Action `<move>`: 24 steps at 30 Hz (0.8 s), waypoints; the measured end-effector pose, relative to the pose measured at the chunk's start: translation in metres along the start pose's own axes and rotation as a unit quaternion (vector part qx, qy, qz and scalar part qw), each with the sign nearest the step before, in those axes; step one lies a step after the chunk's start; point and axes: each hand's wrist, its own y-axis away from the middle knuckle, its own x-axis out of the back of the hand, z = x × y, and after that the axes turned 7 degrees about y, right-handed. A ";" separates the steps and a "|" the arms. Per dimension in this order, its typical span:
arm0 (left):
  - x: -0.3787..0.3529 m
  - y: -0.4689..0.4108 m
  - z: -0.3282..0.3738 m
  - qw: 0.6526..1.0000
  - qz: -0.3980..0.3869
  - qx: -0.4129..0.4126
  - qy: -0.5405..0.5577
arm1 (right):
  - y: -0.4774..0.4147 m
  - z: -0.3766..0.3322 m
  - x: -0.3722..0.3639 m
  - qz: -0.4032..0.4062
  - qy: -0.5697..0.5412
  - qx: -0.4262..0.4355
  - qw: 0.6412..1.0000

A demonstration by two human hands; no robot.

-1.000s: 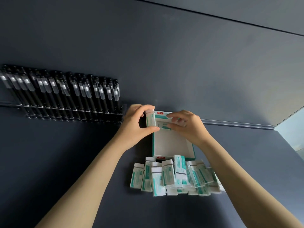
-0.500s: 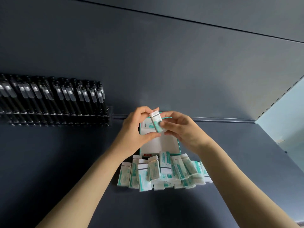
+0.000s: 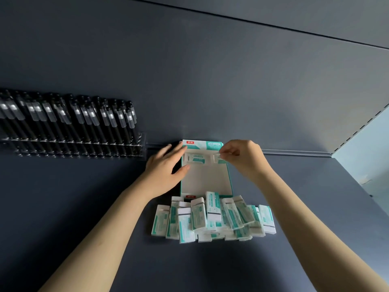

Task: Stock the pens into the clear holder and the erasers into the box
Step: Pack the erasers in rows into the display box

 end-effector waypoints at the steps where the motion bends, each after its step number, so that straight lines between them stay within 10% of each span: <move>1: 0.000 0.000 0.000 1.000 -0.001 0.002 0.001 | -0.002 -0.001 -0.003 0.008 0.016 0.007 1.000; 24: 0.007 -0.002 -0.006 1.000 -0.024 -0.008 -0.009 | -0.009 0.011 -0.021 0.014 0.194 0.117 0.974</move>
